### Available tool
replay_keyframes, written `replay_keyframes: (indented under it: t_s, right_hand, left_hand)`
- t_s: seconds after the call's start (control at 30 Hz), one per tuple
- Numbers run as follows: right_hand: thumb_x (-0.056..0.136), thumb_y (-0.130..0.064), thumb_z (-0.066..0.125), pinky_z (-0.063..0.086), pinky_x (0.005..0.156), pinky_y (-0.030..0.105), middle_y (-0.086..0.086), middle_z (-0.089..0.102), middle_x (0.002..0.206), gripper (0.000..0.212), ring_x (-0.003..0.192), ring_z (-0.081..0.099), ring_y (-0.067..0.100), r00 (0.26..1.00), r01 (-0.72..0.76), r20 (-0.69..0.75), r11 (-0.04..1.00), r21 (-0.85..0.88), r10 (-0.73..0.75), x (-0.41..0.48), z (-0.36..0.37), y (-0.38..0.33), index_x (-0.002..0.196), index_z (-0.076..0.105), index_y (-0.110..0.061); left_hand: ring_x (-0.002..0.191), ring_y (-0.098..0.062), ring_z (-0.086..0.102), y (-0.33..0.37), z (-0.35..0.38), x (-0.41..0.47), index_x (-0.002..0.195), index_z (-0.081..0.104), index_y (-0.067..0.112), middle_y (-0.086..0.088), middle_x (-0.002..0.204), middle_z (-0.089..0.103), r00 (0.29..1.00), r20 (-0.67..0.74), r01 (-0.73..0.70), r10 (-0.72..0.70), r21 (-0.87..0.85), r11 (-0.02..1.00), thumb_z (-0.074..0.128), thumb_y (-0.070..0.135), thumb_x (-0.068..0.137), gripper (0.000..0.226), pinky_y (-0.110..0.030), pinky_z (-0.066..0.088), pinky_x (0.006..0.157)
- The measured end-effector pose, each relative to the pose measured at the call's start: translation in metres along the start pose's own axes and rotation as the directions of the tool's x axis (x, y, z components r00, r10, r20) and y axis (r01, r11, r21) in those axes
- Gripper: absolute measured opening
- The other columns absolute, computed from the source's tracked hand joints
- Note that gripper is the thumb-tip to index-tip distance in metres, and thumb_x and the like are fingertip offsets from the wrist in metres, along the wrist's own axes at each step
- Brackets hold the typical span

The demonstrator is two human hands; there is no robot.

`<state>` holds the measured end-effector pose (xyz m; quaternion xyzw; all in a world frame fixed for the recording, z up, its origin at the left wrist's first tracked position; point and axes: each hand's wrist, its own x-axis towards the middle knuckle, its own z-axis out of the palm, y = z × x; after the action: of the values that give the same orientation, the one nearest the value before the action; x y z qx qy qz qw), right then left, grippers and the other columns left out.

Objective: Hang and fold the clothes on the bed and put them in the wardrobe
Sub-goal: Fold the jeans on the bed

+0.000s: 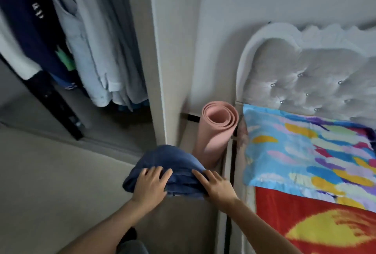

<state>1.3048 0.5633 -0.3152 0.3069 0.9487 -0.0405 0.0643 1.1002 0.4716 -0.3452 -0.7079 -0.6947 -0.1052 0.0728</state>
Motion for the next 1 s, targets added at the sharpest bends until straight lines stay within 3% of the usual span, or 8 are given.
replay_keyframes:
  t_s: [0.07, 0.23, 0.33, 0.4, 0.47, 0.6, 0.73, 1.0]
  right_hand:
    - [0.053, -0.036, 0.086, 0.052, 0.049, 0.023, 0.004, 0.067, 0.101, 0.076, 0.078, 0.068, 0.019, 0.996, 0.087, 0.017, 0.996, 0.035, -0.087, 0.039, -0.004, -0.032, 0.123, 0.063, -0.019]
    - [0.035, -0.038, 0.091, 0.048, 0.039, 0.019, 0.000, 0.071, 0.088, 0.076, 0.060, 0.067, 0.015, 0.969, 0.246, 0.027, 0.969, -0.022, -0.245, 0.137, -0.004, -0.139, 0.107, 0.073, -0.021]
    - [0.059, -0.035, 0.084, 0.057, 0.061, 0.030, 0.011, 0.066, 0.113, 0.074, 0.088, 0.068, 0.025, 0.939, 0.324, 0.119, 0.946, 0.004, -0.322, 0.197, 0.004, -0.206, 0.127, 0.060, -0.018]
    - [0.084, -0.030, 0.063, 0.054, 0.082, 0.039, 0.016, 0.048, 0.136, 0.070, 0.115, 0.055, 0.032, 0.915, 0.362, 0.180, 0.932, 0.034, -0.362, 0.228, 0.006, -0.239, 0.146, 0.033, -0.020]
    - [0.091, -0.028, 0.052, 0.048, 0.091, 0.039, 0.014, 0.036, 0.145, 0.069, 0.124, 0.045, 0.031, 0.908, 0.370, 0.207, 0.929, 0.007, -0.364, 0.252, 0.008, -0.271, 0.151, 0.016, -0.025]
    - [0.074, -0.026, 0.073, 0.056, 0.067, 0.031, 0.013, 0.057, 0.124, 0.075, 0.099, 0.063, 0.028, 0.909, 0.377, 0.166, 0.924, 0.069, -0.383, 0.279, 0.004, -0.292, 0.142, 0.042, -0.020]
    - [0.092, -0.024, 0.045, 0.042, 0.097, 0.037, 0.007, 0.032, 0.147, 0.070, 0.126, 0.040, 0.025, 0.913, 0.330, 0.237, 0.943, 0.049, -0.332, 0.303, 0.015, -0.287, 0.151, 0.007, -0.026]
    - [0.090, -0.025, 0.047, 0.042, 0.098, 0.033, 0.004, 0.033, 0.145, 0.073, 0.126, 0.040, 0.021, 0.950, 0.202, 0.228, 0.976, 0.075, -0.214, 0.354, 0.038, -0.258, 0.151, 0.008, -0.027]
  left_hand:
    - [0.055, -0.022, 0.061, -0.042, -0.006, -0.023, 0.100, 0.046, 0.017, -0.004, 0.068, 0.063, 0.996, 0.007, 0.085, -0.085, 0.020, 0.996, 0.092, 0.035, 0.023, 0.091, -0.030, 0.048, 0.051]
    - [0.054, -0.024, 0.061, -0.158, -0.023, -0.084, 0.100, 0.046, 0.016, -0.007, 0.069, 0.065, 0.965, 0.009, 0.260, -0.261, 0.038, 0.965, 0.093, 0.038, 0.023, 0.092, -0.029, 0.048, 0.052]
    - [0.054, -0.023, 0.062, -0.231, -0.030, -0.123, 0.099, 0.045, 0.017, -0.007, 0.069, 0.065, 0.930, 0.040, 0.364, -0.366, 0.038, 0.930, 0.093, 0.045, 0.022, 0.095, -0.029, 0.049, 0.053]
    - [0.054, -0.024, 0.062, -0.264, -0.034, -0.141, 0.099, 0.045, 0.016, -0.008, 0.067, 0.064, 0.908, 0.048, 0.415, -0.416, 0.031, 0.909, 0.094, 0.042, 0.020, 0.096, -0.030, 0.050, 0.053]
    - [0.053, -0.024, 0.061, -0.297, -0.038, -0.157, 0.097, 0.045, 0.016, -0.008, 0.065, 0.062, 0.890, 0.051, 0.453, -0.454, 0.018, 0.891, 0.094, 0.032, 0.019, 0.094, -0.031, 0.049, 0.052]
    - [0.052, -0.025, 0.060, -0.337, -0.034, -0.158, 0.096, 0.046, 0.016, -0.007, 0.064, 0.061, 0.886, 0.087, 0.456, -0.454, 0.001, 0.890, 0.092, 0.026, 0.020, 0.089, -0.031, 0.048, 0.051]
    - [0.053, -0.027, 0.059, -0.357, -0.019, -0.141, 0.096, 0.045, 0.015, -0.008, 0.065, 0.061, 0.900, 0.116, 0.422, -0.420, 0.013, 0.907, 0.088, 0.019, 0.030, 0.079, -0.033, 0.048, 0.050]
    - [0.046, -0.023, 0.056, -0.400, 0.002, -0.072, 0.078, 0.070, 0.012, -0.006, 0.058, 0.057, 0.929, 0.269, 0.232, -0.253, 0.109, 0.967, 0.090, 0.024, 0.017, 0.065, -0.029, 0.045, 0.044]
